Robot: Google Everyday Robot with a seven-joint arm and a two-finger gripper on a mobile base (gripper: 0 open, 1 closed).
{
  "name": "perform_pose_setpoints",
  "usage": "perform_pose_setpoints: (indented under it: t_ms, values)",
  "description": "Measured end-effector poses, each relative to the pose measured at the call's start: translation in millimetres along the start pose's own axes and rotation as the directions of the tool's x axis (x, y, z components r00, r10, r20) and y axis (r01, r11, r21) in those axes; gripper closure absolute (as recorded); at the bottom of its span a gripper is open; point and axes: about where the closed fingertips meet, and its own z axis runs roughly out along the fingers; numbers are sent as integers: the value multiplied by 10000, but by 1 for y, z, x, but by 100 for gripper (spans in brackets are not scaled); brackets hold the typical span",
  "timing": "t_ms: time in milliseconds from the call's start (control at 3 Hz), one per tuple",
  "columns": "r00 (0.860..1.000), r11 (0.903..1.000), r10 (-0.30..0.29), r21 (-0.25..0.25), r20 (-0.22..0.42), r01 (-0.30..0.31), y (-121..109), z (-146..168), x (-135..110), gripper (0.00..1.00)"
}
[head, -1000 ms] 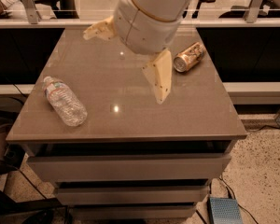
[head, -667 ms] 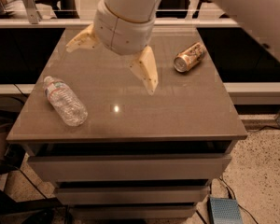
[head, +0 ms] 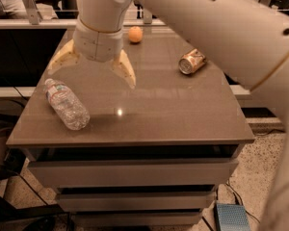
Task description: Place water bottle upright
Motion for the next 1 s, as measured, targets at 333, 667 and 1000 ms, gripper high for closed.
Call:
perform_pose_setpoints:
  t_ms: [333, 667, 1000]
  values:
    - [9996, 9995, -295, 72, -9, 295, -3, 3, 2, 0]
    - [9996, 9996, -274, 82, -23, 275, -3, 3, 2, 0]
    - [9981, 9982, -590, -95, -204, 588, -9, 2, 2, 0]
